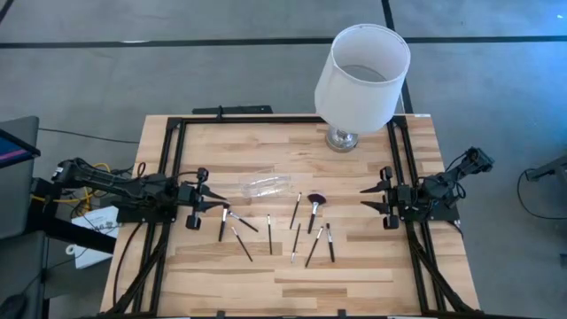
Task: Put items in baskets/containers
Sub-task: Put the powder brush into the left transparent organizer
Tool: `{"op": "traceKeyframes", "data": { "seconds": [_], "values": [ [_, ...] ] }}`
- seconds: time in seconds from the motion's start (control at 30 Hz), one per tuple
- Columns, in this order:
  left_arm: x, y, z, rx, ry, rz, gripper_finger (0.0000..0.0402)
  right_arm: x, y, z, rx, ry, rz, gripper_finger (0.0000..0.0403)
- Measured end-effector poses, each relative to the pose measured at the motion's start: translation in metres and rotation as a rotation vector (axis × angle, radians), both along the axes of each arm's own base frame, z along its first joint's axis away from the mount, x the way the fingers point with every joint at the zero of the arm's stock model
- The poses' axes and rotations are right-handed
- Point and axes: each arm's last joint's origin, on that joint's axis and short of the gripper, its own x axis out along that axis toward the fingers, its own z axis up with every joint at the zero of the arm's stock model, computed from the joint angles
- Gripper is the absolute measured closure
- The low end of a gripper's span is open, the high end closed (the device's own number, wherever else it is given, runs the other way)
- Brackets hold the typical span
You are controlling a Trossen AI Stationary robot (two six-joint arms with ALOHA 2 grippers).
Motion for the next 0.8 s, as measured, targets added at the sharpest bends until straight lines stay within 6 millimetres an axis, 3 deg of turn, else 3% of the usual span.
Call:
{"op": "traceKeyframes", "data": {
  "seconds": [0.2, 0.37, 0.8],
  "values": [
    [0.0, 0.0, 0.0006, -0.074, 0.005, -0.007, 0.0358, 0.0, 0.0, 0.0, 0.0, 0.0, 0.0, 0.0274],
    [0.0003, 0.0035, 0.0009, -0.159, 0.006, 0.109, 0.035, 0.0, 0.0, -0.0001, 0.0, 0.0, 0.0, 0.0274],
    [0.0006, 0.0098, 0.0005, -0.203, -0.006, 0.333, 0.0263, 0.0, 0.0, 0.0, 0.0, 0.0, 0.0, 0.0274]
  ]
}}
